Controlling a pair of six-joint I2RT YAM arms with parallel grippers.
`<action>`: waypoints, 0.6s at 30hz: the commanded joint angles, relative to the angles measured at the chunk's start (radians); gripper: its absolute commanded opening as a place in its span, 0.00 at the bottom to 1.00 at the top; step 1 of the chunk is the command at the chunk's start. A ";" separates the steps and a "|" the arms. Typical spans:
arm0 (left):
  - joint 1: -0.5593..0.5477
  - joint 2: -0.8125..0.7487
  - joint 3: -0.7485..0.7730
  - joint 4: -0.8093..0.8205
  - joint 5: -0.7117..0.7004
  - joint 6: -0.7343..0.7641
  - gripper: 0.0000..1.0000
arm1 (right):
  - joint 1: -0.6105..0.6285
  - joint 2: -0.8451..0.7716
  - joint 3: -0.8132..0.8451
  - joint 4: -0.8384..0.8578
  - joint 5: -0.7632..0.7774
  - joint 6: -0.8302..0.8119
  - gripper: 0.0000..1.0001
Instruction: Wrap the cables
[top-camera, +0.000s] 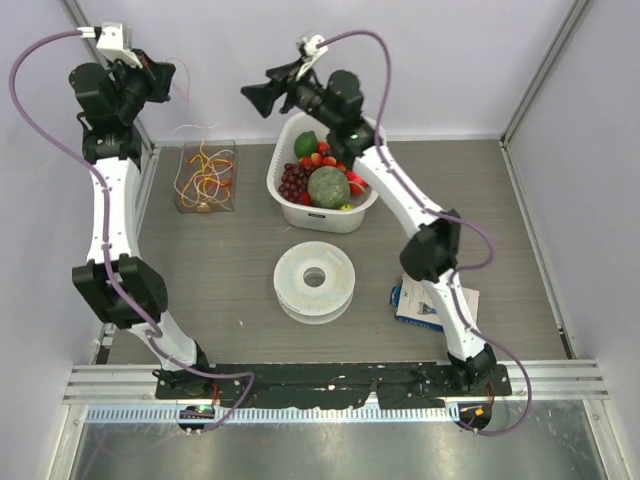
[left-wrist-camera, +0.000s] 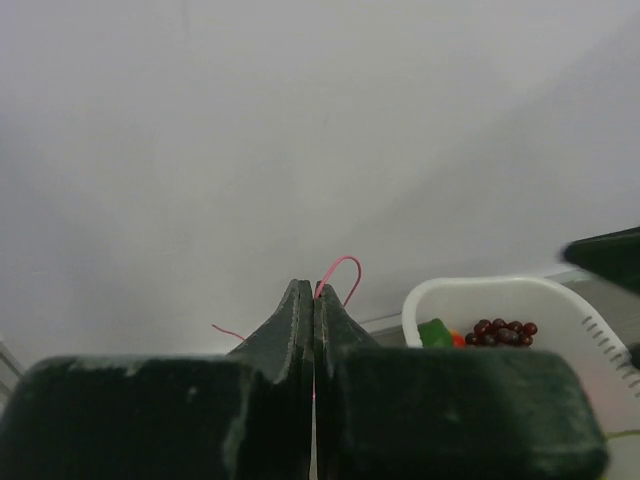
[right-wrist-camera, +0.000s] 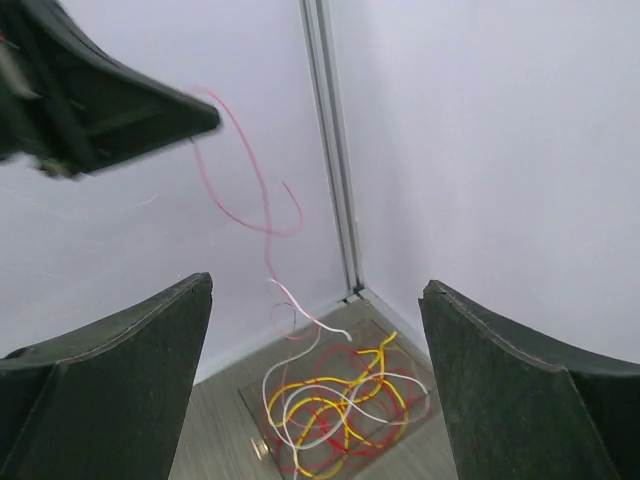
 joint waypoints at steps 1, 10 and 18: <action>0.007 -0.133 -0.061 0.069 0.079 0.034 0.00 | 0.098 0.153 0.126 0.269 0.116 0.062 0.91; 0.007 -0.253 -0.225 0.050 0.203 0.067 0.00 | 0.201 0.190 0.032 0.455 0.166 -0.068 0.91; 0.007 -0.302 -0.297 0.076 0.263 0.063 0.00 | 0.216 0.247 0.049 0.463 0.279 -0.090 0.71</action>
